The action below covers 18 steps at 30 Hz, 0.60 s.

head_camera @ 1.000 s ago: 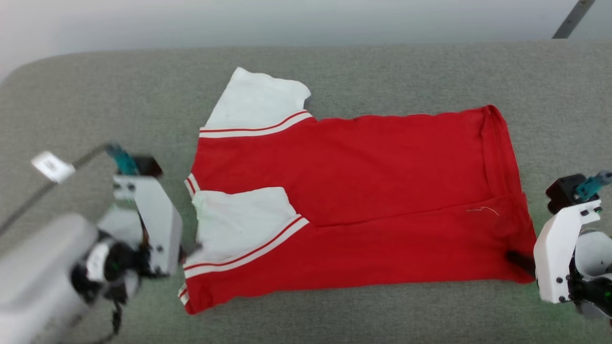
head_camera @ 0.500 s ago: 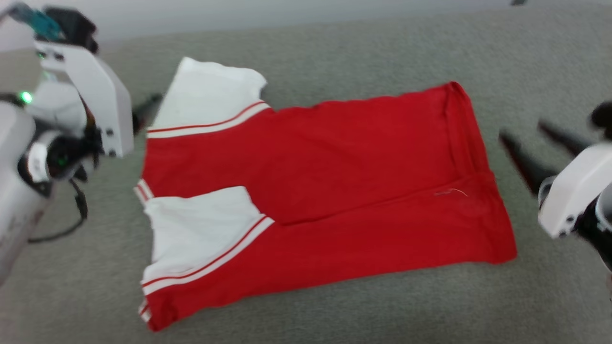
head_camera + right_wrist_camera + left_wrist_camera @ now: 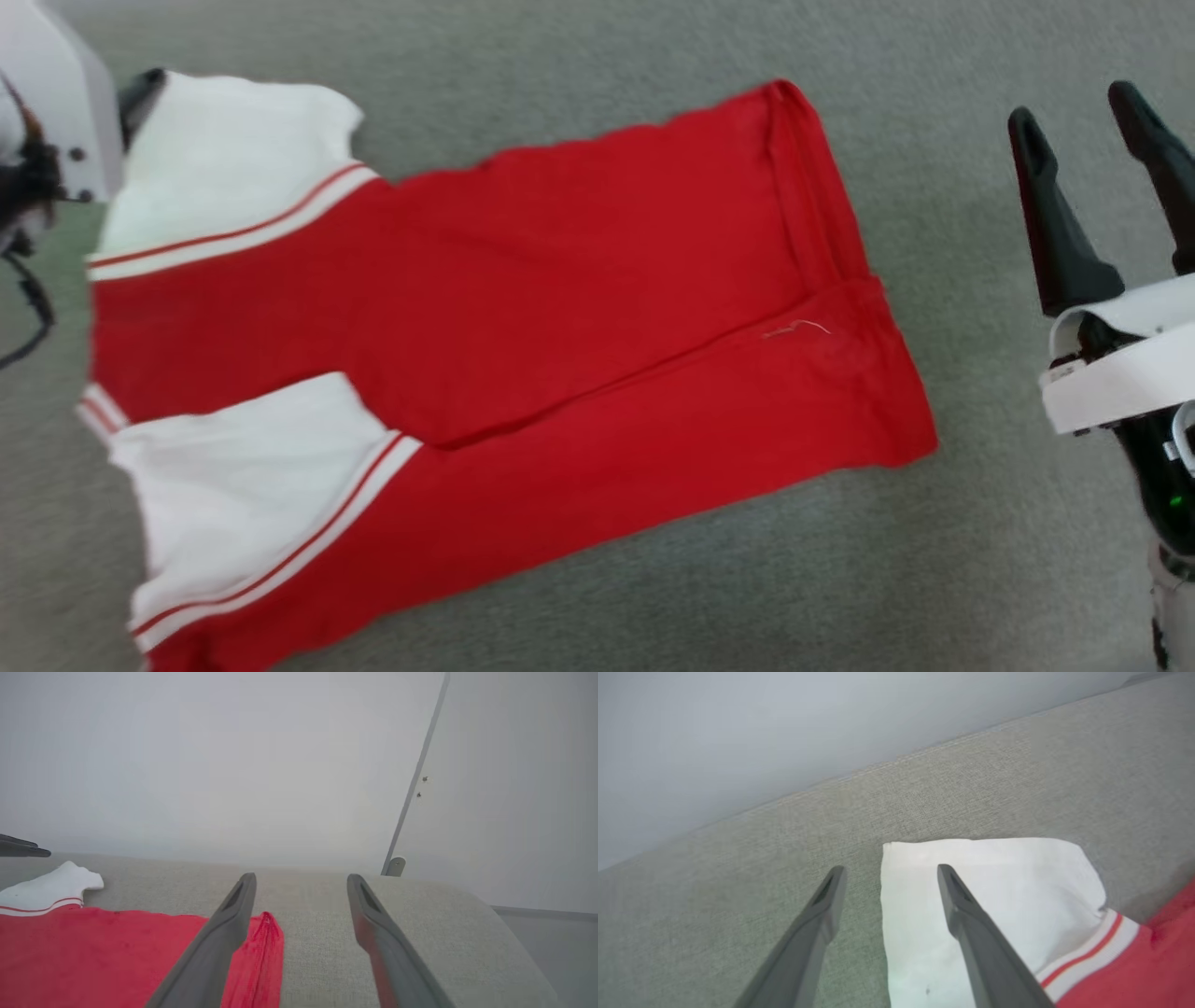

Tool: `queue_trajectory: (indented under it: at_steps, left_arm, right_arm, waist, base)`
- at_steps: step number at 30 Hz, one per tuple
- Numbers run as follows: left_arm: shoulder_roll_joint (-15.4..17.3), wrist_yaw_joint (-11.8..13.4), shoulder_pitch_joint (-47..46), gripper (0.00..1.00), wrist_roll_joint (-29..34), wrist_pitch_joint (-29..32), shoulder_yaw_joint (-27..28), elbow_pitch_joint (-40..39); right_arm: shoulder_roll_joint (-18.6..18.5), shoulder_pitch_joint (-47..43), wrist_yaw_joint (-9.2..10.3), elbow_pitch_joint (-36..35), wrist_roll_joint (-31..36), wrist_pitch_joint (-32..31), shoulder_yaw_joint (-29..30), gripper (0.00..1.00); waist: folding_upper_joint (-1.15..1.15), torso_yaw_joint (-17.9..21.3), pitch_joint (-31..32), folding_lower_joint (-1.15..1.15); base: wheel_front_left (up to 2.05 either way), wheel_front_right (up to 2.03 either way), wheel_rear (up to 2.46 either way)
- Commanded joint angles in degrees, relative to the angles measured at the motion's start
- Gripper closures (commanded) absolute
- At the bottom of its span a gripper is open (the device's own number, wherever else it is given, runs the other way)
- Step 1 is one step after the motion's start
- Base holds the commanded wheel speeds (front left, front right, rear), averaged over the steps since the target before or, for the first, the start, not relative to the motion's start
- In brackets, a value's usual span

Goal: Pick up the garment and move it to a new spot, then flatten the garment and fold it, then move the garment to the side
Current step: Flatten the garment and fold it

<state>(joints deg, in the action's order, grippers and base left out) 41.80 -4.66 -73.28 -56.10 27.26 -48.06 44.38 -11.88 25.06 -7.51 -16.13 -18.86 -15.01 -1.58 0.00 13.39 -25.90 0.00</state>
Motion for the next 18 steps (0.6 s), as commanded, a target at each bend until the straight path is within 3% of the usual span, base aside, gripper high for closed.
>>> queue_trajectory:
  at_steps: [1, 5, 8, 9, 10, 13, 18]
  left_arm:
    - [-0.19, -0.80, -1.38, 0.00, 0.37, 0.36, -0.27, 2.11]
    - [-0.75, -1.20, -2.25, 0.00, -0.23, 1.43, -0.36, 6.01]
    - [-2.12, -0.42, -1.80, 0.00, -1.75, 7.02, -1.00, 11.06]
    - [-2.78, 0.64, -1.02, 0.46, -2.25, 9.45, -1.17, 13.04]
    - [-3.51, 1.36, -0.12, 1.00, -3.20, 12.35, -1.21, 14.91]
    - [-6.17, 2.04, 0.27, 1.00, -4.70, 17.72, -1.37, 17.45]
    - [-8.55, 1.38, -1.43, 1.00, -5.25, 18.18, -1.40, 18.60]
  right_arm:
    - [0.93, -0.79, 0.05, -0.52, 0.30, 0.29, -0.10, 0.00]
    - [1.58, -1.37, 0.05, -1.15, 0.34, -0.32, -0.21, 0.00]
    - [1.86, -2.14, 0.05, -1.21, 0.40, -1.97, -0.31, 0.00]
    - [1.95, -2.16, 0.05, -1.04, -0.13, -3.07, -0.38, 0.00]
    - [1.63, -2.11, 0.05, -0.73, -0.50, -4.67, -0.99, 0.00]
    - [1.49, -1.12, 0.05, -0.85, -2.32, -9.96, -2.09, 0.00]
    - [1.13, 4.72, 0.05, 0.48, -4.09, -19.82, -3.82, 0.00]
  waist:
    - [0.00, 3.95, -4.03, 0.00]
    - [0.00, 4.86, -4.99, 0.00]
    - [0.00, 5.28, -5.54, 0.00]
    - [0.00, 5.33, -5.62, 0.00]
    - [0.00, 5.35, -5.67, 0.00]
    - [0.00, 5.24, -5.97, 0.00]
    - [0.00, 4.65, -6.61, 0.00]
  base:
    - [0.00, 0.00, 0.00]
    - [0.00, 0.00, 0.00]
    - [0.00, 0.00, 0.00]
    - [0.00, 0.00, 0.00]
    - [0.00, 0.00, 0.00]
    - [0.00, 0.00, 0.00]
    - [0.00, 0.00, 0.00]
